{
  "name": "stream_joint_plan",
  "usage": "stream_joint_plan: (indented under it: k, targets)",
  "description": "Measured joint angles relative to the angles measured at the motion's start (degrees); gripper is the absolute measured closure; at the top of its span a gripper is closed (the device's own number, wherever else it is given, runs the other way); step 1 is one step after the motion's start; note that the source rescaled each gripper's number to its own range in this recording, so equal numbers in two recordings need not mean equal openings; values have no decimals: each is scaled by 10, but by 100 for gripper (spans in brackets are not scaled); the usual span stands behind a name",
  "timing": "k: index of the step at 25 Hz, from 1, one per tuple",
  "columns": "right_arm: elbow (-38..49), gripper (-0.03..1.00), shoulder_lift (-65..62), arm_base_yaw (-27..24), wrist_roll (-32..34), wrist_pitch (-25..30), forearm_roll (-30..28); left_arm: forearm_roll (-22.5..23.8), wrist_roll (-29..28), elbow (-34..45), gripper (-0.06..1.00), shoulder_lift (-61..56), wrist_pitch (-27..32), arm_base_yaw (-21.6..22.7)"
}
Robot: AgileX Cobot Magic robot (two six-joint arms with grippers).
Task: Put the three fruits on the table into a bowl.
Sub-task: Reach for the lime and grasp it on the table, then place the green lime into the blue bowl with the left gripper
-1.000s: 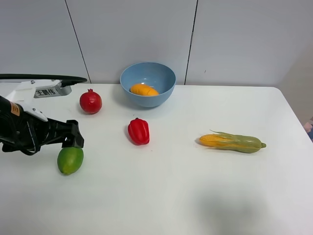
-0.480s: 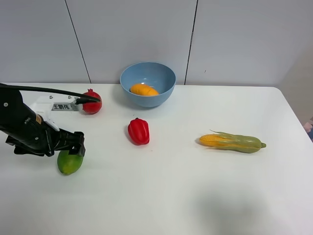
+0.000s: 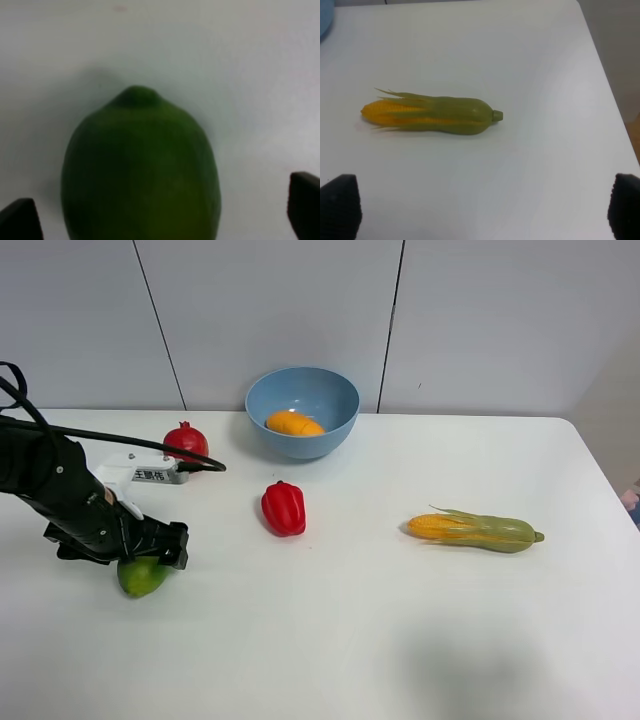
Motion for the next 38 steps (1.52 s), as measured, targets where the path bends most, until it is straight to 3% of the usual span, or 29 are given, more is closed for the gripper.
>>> stream_joint_plan:
  k: [12,14,15,16,18,21,24,29,34,38]
  targets:
    - [0,-3,0,0,0,0,0,-11,4,-2,-6,35,-15,18]
    - [0,-3,0,0,0,0,0,-11,4,-2,-1,35,-15,18]
    - [0,-3,0,0,0,0,0,-11,4,-2,14,35,-15,18]
    - [0,-3,0,0,0,0,0,-11,4,-2,37,35,-15,18]
    - [0,-3,0,0,0,0,0,-11,5,-2,94,35,-11,18]
    - [0,-3,0,0,0,0,0,-11,6,-9,92,35,10,18]
    - [0,-3,0,0,0,0,0,-9,6,-41,92,27,72,18]
    - [0,-3,0,0,0,0,0,6,6,-172,92,-28,162,-4]
    - [0,-3,0,0,0,0,0,6,12,-317,92,-42,147,-29]
    - [0,-3,0,0,0,0,0,6,41,-405,92,-15,92,-45]
